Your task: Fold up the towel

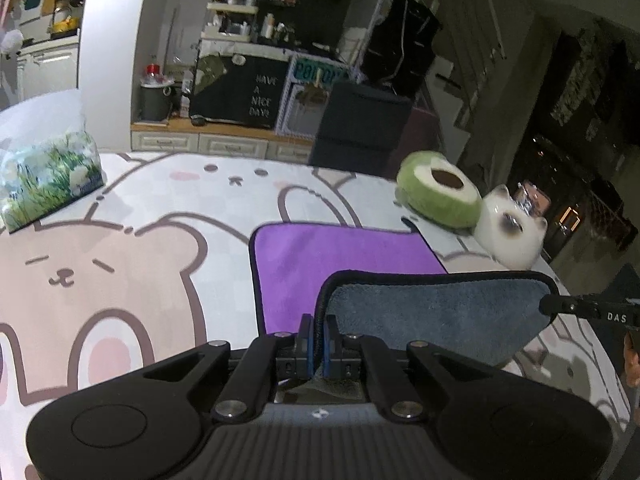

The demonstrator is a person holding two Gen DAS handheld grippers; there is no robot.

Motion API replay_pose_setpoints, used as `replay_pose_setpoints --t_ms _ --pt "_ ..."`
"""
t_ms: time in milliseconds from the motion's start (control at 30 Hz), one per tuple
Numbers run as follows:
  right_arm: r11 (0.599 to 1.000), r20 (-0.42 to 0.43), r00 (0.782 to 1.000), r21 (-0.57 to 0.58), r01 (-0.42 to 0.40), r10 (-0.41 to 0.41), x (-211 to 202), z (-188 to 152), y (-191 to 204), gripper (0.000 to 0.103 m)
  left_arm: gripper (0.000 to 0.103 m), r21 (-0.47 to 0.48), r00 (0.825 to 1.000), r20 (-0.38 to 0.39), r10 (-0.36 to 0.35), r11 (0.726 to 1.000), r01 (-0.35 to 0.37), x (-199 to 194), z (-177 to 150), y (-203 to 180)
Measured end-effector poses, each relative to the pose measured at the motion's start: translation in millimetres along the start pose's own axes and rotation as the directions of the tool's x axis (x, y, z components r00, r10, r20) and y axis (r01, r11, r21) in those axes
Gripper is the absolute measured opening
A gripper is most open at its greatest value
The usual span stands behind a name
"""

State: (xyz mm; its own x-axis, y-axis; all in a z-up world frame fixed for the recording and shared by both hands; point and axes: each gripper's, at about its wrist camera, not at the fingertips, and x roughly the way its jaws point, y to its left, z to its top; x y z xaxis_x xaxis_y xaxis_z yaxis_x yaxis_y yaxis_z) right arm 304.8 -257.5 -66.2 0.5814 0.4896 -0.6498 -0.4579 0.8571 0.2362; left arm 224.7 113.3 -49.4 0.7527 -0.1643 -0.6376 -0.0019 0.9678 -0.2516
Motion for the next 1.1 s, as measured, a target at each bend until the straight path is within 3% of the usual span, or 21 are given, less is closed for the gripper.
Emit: replay_pose_setpoints --t_ms 600,1100 --pt "0.997 0.095 0.992 0.014 0.082 -0.083 36 38 -5 0.004 0.004 -0.021 0.995 0.091 0.034 0.999 -0.033 41 36 10" --pt "0.992 0.078 0.989 0.029 0.126 -0.128 98 65 -20 0.004 0.004 -0.064 0.994 0.086 0.071 0.996 -0.066 114 60 31"
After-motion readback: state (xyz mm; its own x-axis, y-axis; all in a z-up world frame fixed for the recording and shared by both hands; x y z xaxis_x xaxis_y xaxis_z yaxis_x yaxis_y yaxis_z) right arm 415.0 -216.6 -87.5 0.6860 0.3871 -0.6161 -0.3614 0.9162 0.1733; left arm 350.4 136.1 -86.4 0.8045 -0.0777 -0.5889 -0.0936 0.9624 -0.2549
